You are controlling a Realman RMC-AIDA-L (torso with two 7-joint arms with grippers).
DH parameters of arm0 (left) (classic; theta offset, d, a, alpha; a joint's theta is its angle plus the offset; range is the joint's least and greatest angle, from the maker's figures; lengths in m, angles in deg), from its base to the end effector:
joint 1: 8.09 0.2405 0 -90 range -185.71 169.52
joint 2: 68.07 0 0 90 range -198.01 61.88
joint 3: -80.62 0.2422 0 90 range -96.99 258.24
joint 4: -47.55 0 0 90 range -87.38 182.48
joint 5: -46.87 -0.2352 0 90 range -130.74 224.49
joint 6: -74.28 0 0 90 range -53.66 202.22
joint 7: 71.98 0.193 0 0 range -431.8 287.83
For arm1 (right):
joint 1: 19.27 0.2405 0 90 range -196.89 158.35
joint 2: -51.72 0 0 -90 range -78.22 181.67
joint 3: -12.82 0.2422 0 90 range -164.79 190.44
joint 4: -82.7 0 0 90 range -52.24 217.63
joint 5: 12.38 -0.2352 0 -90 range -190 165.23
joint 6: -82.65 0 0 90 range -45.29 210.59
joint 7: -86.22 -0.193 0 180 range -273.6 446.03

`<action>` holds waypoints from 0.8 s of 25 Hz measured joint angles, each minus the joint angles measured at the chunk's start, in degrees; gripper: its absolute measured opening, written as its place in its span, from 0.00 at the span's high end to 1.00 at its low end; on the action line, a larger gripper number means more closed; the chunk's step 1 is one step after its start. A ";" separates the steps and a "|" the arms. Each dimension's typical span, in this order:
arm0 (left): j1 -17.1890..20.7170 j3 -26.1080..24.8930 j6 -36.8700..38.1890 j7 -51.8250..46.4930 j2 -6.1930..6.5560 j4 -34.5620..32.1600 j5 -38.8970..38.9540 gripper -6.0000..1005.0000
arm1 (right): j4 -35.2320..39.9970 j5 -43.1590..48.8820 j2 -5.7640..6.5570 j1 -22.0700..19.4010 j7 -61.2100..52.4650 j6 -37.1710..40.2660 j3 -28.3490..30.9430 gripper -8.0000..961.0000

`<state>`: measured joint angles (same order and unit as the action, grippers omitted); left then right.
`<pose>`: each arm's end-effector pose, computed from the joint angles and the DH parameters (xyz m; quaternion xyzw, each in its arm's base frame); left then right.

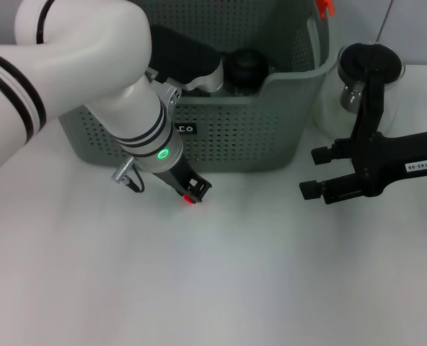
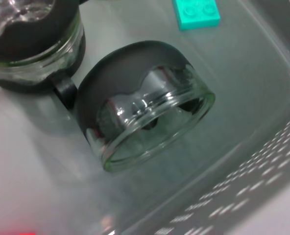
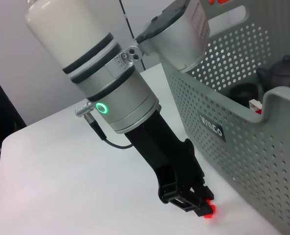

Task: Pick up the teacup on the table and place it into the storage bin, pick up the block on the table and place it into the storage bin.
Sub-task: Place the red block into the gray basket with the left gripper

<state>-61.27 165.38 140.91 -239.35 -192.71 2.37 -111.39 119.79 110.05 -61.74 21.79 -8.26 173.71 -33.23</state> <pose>-0.1777 0.4221 -0.1343 -0.8602 -0.4033 0.2034 0.2366 0.2139 0.3908 -0.0255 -0.9626 0.2305 0.1344 0.0461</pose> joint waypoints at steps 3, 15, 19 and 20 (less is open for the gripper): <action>-0.02 0.86 0.45 0.07 0.02 -0.22 -0.15 0.81 | 0.00 0.00 0.00 -0.02 0.00 0.00 0.00 0.04; 0.97 1.29 3.85 0.34 0.01 -4.50 -0.60 0.81 | 0.00 -0.22 0.21 -0.19 0.00 -0.27 0.09 0.04; 2.60 0.78 6.35 1.07 0.16 -8.64 -0.35 0.81 | 0.00 -0.27 0.35 -0.19 0.00 -0.27 0.09 0.04; 3.27 0.60 7.11 1.24 0.19 -10.05 -0.25 0.81 | 0.00 -0.27 0.41 -0.19 0.00 -0.27 0.14 0.04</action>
<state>-58.00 165.98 148.02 -238.10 -192.51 -7.68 -111.64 119.78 109.78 -61.34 21.60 -8.27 173.43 -33.09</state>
